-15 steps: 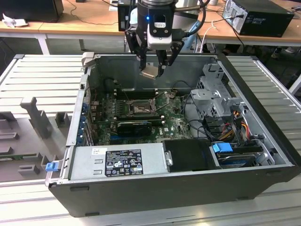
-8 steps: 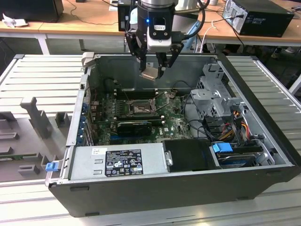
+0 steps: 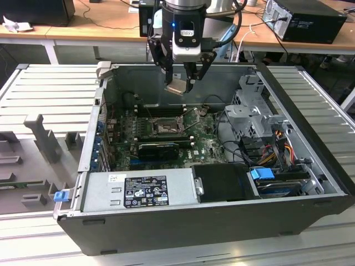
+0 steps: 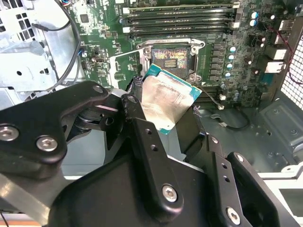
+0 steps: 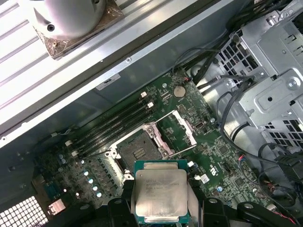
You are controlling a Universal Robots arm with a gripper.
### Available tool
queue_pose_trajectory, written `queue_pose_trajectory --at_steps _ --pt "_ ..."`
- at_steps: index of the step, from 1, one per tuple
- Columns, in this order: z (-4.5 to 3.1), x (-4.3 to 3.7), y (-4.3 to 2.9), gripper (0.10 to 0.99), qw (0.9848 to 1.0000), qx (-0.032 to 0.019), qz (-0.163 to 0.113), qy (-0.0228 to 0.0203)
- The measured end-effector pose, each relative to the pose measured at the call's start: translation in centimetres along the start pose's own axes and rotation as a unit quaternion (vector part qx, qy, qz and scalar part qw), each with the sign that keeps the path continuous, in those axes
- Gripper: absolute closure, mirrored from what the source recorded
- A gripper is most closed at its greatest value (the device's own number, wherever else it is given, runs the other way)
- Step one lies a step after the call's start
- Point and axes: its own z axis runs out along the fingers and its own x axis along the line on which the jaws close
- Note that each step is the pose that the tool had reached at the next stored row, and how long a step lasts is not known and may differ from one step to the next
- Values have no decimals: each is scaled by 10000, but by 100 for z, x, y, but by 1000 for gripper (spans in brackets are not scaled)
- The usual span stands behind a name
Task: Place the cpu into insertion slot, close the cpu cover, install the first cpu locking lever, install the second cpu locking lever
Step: 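Place the cpu into insertion slot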
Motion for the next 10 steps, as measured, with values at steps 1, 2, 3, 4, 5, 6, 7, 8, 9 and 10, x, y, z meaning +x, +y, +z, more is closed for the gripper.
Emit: queue_pose_trajectory --at_steps 1,2,3,4,5,6,7,8,9,10 --pt "1 0 0 557 10000 0 13 -1" --pt "2 0 0 557 10000 0 35 -3" --pt "3 0 0 557 10000 -1 50 -4" --pt "4 0 0 557 10000 -1 63 -6" --pt "5 0 -1 557 10000 -2 78 -7" --pt "5 0 -1 557 10000 -2 92 -8" --pt "7 0 -1 557 9999 -2 116 -10" --pt "8 0 -1 557 9999 -2 132 -12" --pt "9 0 -1 557 9999 -3 144 -13" --pt "10 0 -1 557 9999 -3 163 -14"
